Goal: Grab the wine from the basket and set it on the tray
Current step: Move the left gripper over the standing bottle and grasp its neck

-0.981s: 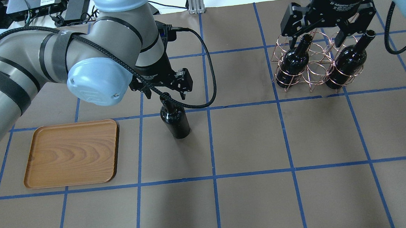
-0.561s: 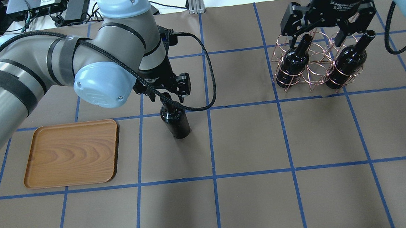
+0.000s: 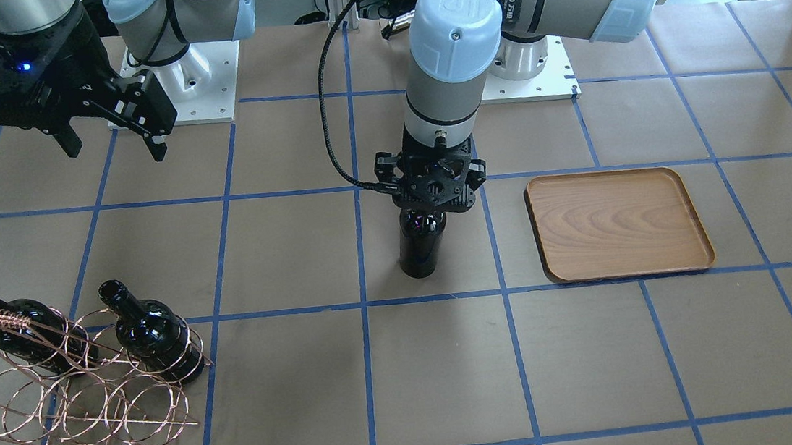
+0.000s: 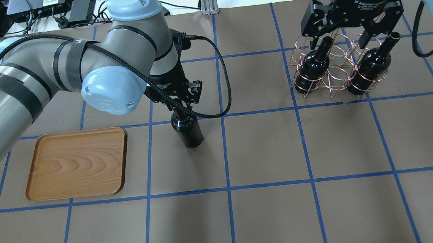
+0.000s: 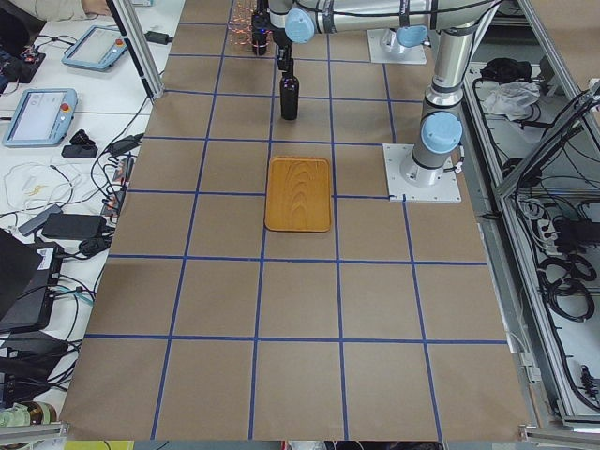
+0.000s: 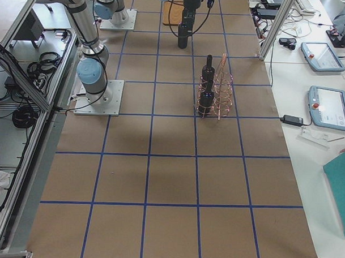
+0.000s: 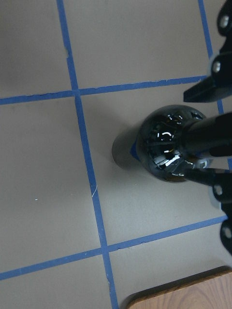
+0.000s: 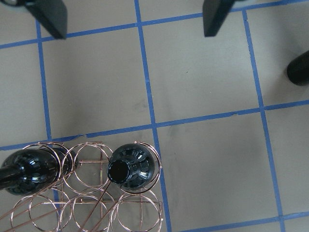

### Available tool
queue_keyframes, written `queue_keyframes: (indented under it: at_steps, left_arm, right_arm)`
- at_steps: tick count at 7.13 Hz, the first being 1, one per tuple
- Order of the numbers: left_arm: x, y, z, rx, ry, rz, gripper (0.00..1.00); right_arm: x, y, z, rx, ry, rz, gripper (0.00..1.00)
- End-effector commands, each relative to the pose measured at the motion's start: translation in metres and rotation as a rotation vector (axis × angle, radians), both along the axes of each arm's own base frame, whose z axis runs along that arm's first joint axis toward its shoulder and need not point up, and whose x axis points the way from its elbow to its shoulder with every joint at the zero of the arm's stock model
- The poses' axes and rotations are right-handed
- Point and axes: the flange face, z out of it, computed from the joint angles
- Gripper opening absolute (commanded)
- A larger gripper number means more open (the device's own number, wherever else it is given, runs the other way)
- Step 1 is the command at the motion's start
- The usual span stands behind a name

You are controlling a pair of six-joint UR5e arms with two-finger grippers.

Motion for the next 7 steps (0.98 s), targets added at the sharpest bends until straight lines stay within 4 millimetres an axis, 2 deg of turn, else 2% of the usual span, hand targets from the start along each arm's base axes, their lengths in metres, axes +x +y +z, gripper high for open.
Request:
queue_keyframes:
  at_steps: [1, 3, 5, 7]
  left_arm:
    - [0.0011, 0.0012, 0.0001, 0.008, -0.006, 0.001, 0.56]
    - [0.0013, 0.0016, -0.0004, 0.012, -0.007, 0.001, 0.57]
    - [0.0010, 0.0014, -0.0001, 0.010, -0.005, 0.001, 0.03]
    - [0.0014, 0.0016, 0.0054, -0.002, -0.005, -0.001, 0.00]
  right_arm:
    - [-0.0001, -0.0008, 0.0012, -0.010, -0.002, 0.001, 1.00]
    - [0.0010, -0.0012, -0.0016, -0.001, -0.005, 0.005, 1.00]
    - [0.0016, -0.0002, 0.0001, -0.005, -0.011, 0.004, 1.00]
    - [0.0008, -0.0001, -0.0001, -0.004, -0.004, 0.005, 1.00]
